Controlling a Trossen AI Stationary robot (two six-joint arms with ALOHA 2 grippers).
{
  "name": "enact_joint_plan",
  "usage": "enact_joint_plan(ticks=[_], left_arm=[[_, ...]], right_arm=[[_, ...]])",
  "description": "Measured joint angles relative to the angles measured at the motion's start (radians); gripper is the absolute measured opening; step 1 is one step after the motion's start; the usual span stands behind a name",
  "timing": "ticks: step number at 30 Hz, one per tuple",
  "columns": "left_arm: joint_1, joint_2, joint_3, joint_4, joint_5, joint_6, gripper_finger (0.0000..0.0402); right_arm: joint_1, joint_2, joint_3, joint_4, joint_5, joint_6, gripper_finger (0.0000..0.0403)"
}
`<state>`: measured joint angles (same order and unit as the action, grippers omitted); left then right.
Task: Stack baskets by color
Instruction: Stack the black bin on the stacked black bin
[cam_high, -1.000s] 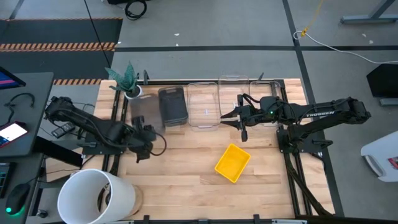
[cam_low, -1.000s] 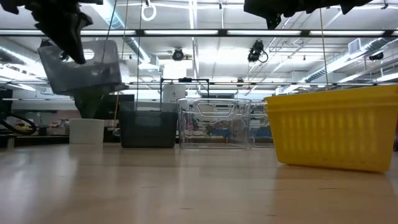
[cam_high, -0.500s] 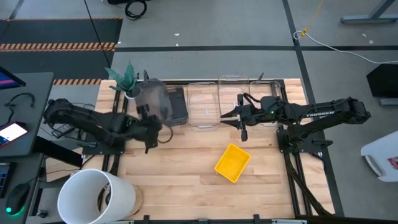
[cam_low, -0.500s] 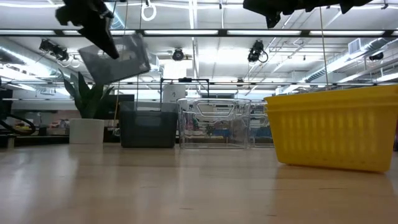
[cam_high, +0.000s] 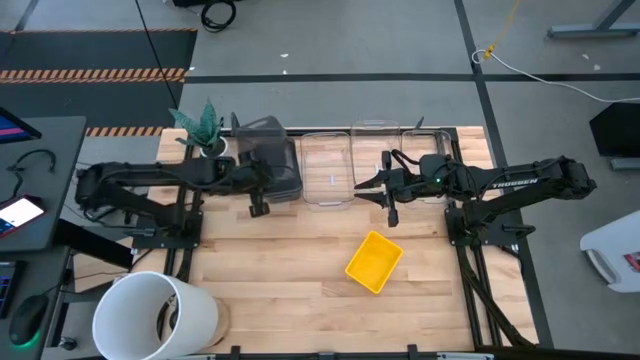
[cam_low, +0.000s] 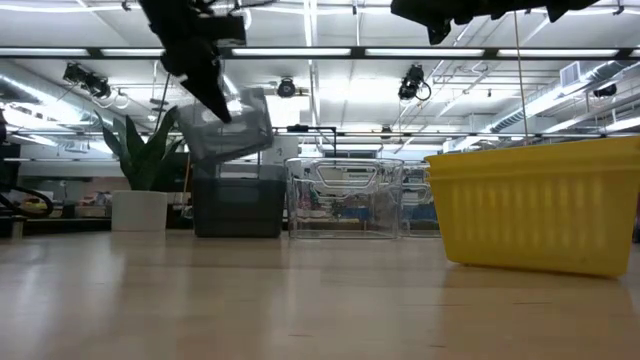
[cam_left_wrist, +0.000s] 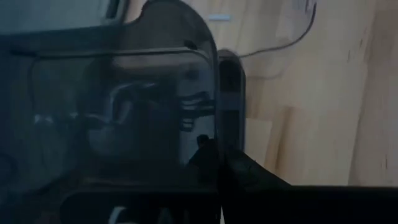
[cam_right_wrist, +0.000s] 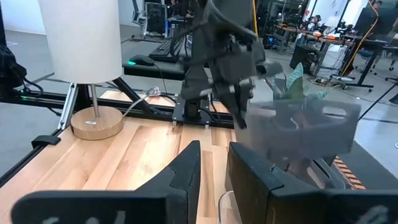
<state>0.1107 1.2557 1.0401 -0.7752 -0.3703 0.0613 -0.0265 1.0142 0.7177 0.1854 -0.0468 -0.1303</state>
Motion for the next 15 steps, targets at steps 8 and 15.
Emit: enact_joint_plan(ticks=[8,15], left_arm=[[0.011,0.161,0.000,0.007,0.017,0.011,0.0000],[0.011,0.197,0.001,-0.021,0.091,-0.036,0.0006]], right_arm=[[0.002,0.000,0.000,-0.009,-0.003,0.000,0.0089],[0.003,0.000,0.000,-0.008,-0.003,0.000,0.0089]])
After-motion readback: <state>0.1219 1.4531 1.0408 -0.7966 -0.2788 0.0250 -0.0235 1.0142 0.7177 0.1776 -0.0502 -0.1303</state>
